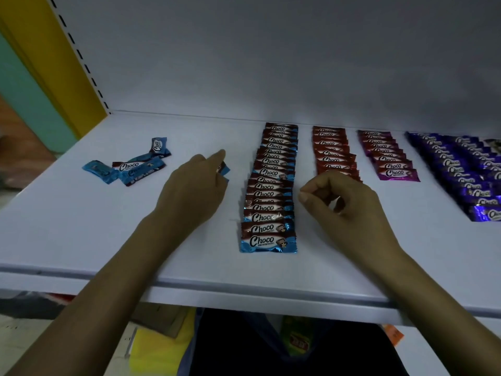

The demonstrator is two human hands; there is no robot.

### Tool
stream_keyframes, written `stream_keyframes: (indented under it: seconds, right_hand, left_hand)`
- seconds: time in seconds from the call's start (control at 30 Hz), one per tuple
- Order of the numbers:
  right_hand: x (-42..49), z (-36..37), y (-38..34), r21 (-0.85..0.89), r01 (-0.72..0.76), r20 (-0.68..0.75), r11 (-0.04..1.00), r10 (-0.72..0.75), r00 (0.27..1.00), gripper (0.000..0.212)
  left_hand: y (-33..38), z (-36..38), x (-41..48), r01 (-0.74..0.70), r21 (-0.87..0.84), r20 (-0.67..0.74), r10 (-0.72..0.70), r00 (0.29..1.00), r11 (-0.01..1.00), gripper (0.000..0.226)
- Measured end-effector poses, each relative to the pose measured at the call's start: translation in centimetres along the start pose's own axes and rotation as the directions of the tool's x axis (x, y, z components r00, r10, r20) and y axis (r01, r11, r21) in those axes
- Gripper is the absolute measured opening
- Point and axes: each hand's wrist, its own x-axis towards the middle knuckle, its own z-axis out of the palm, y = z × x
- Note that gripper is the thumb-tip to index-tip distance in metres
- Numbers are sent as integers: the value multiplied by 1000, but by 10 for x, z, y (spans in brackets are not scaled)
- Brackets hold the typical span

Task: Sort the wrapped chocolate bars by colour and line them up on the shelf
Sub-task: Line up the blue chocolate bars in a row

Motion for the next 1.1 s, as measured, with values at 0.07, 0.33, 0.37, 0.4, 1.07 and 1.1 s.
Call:
stream_keyframes:
  seconds: [0.07,0.33,0.37,0.4,1.07,1.1]
  right_hand:
    - [-2,2,4,-10,-4,2,1000,4,1000,9]
    - [-10,8,9,-103,-47,-33,994,44,998,14]
    - [-11,8,8,-125,-54,-29,991,51,998,14]
    - [-11,8,8,-158,-63,-25,985,60,998,13]
    - [-13,9,5,-487,-158,-17,859,172,985,22]
    - [-13,9,5,-486,-159,-17,859,172,985,22]
  left_hand:
    - [-1,-4,3,-17,23,26,17,1000,1000,50]
    - [6,-13,21,-85,-28,102,88,991,996,55]
    - [9,-13,23,-93,-38,103,96,990,995,55]
    - [11,-12,24,-99,-41,101,103,990,994,56]
    - [40,-5,34,-174,-43,132,178,975,984,44]
    - [40,-5,34,-176,-52,134,181,974,983,44]
